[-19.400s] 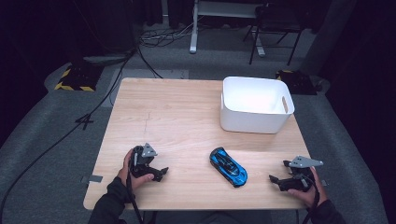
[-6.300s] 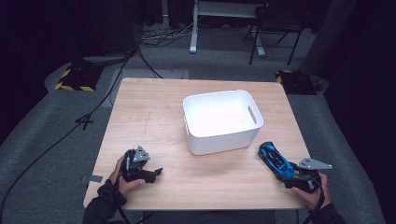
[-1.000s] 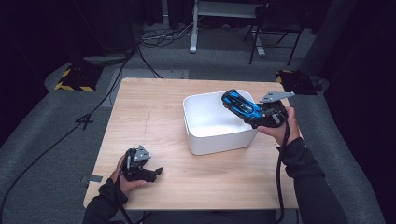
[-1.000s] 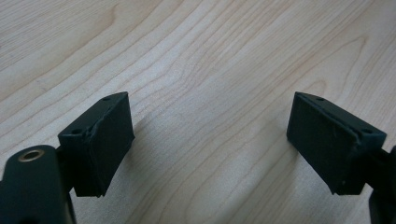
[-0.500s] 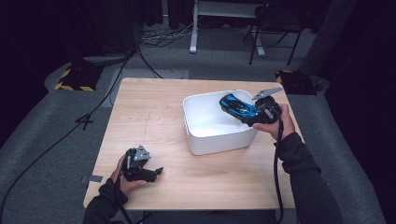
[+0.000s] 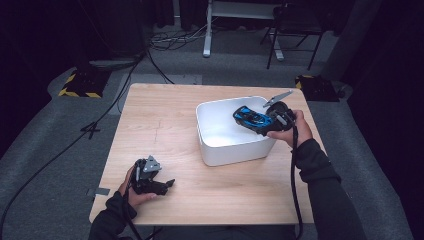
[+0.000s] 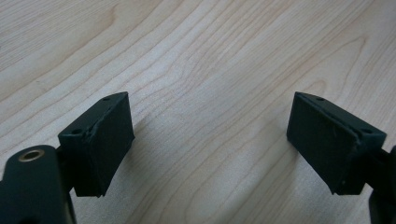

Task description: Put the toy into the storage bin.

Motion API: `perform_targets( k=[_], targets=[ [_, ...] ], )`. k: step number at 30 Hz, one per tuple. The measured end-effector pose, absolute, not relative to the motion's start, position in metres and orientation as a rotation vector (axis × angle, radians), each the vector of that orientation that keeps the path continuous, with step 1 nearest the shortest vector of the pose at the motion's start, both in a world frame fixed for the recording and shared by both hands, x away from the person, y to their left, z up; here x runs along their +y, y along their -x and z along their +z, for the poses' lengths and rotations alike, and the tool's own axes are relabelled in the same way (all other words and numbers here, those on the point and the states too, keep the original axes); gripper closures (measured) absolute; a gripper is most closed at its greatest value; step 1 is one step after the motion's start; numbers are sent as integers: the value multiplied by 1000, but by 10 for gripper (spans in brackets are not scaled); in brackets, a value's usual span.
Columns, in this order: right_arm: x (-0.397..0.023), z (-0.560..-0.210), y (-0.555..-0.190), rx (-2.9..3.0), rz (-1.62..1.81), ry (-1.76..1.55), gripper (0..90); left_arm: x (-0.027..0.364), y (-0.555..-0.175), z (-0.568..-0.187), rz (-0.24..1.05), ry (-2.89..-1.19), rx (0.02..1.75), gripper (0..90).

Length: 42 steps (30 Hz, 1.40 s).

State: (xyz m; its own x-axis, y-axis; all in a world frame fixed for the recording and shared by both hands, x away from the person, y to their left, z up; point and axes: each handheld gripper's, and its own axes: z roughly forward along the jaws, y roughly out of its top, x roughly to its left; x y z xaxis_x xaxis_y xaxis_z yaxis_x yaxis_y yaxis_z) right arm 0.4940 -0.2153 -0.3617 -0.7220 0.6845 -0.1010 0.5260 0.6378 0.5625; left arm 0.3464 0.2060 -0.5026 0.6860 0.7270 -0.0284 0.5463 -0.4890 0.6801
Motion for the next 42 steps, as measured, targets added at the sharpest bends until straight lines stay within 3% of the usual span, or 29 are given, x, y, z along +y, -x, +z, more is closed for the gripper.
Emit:
perform_targets(
  k=[25, 42],
  targets=[
    [-201, -364, -509, 2691, 473, -1052, 261, 206, -347, -503, 360, -2220, 967, 149],
    [-201, -363, -512, 2703, 482, -1084, 260, 206, -347, -503, 349, -2220, 972, 149]
  ],
)
